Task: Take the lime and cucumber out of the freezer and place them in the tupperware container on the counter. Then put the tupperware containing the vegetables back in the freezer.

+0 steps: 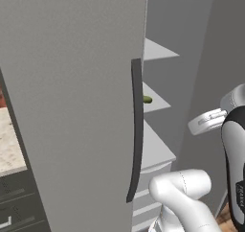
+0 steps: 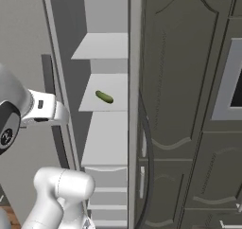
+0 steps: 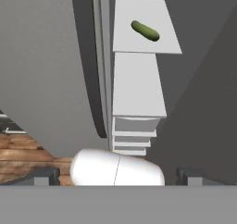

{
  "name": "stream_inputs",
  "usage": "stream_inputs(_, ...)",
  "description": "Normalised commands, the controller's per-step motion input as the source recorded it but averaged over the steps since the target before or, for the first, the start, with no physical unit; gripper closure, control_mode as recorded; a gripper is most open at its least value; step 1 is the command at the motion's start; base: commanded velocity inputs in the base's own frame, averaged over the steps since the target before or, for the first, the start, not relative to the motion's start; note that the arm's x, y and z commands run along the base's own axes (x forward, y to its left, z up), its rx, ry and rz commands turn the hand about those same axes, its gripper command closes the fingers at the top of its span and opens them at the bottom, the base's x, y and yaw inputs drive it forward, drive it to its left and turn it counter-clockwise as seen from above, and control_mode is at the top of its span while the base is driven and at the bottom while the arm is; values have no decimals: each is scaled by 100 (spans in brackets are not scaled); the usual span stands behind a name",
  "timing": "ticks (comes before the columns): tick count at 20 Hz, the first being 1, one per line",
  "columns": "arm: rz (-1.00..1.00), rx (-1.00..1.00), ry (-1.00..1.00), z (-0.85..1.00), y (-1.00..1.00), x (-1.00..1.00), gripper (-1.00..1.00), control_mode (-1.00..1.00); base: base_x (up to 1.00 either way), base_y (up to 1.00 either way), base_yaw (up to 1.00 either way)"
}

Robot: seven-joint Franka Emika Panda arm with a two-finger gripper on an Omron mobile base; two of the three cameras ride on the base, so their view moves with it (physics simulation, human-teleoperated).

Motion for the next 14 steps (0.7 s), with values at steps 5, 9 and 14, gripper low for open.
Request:
stream_inputs(5, 0, 0, 0, 0, 0, 0, -100, 100, 0, -6, 0)
stream_inputs(9, 0, 6, 3, 0, -16, 31, -100, -100, 0, 0, 0)
stream_inputs(14, 0, 8, 4, -2, -18, 6, -100, -100, 0, 0, 0)
